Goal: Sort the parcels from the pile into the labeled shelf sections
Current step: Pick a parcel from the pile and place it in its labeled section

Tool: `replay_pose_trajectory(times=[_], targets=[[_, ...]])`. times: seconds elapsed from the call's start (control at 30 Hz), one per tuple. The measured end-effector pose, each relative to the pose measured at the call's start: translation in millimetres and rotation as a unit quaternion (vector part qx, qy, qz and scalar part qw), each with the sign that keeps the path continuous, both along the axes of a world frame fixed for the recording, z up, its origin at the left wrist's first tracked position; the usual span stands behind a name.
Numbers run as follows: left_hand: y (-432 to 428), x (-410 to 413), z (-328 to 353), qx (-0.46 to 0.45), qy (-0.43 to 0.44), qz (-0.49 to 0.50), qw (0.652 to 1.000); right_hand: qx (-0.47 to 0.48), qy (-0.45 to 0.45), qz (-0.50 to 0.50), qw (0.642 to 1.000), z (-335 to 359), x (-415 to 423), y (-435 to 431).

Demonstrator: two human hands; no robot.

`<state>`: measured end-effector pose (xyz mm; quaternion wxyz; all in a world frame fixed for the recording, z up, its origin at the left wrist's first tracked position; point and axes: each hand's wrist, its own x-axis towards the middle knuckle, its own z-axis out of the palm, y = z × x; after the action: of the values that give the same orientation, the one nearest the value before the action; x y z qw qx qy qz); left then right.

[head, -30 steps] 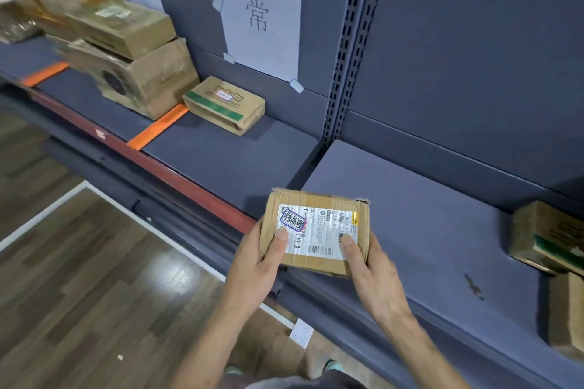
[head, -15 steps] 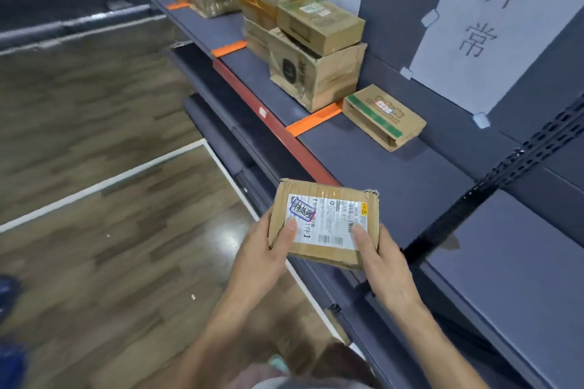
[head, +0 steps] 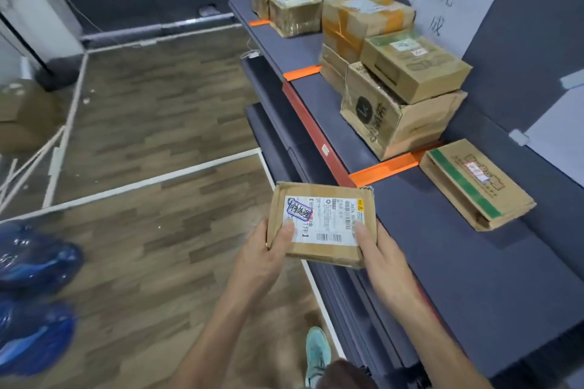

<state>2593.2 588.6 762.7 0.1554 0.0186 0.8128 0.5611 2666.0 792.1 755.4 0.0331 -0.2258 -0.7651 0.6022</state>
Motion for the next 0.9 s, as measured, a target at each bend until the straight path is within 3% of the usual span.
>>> replay_pose_trajectory(times=[0.43, 0.9], targets=[[19, -112, -1, 0.016, 0.025, 0.036, 0.999, -0.012, 0.008, 0.093, 0.996, 2, -135, 33], [-32, -304, 3, 0.049, 0.028, -0.021, 0.998, 0.022, 0.010, 0.057, 0.998, 4, -313, -24]])
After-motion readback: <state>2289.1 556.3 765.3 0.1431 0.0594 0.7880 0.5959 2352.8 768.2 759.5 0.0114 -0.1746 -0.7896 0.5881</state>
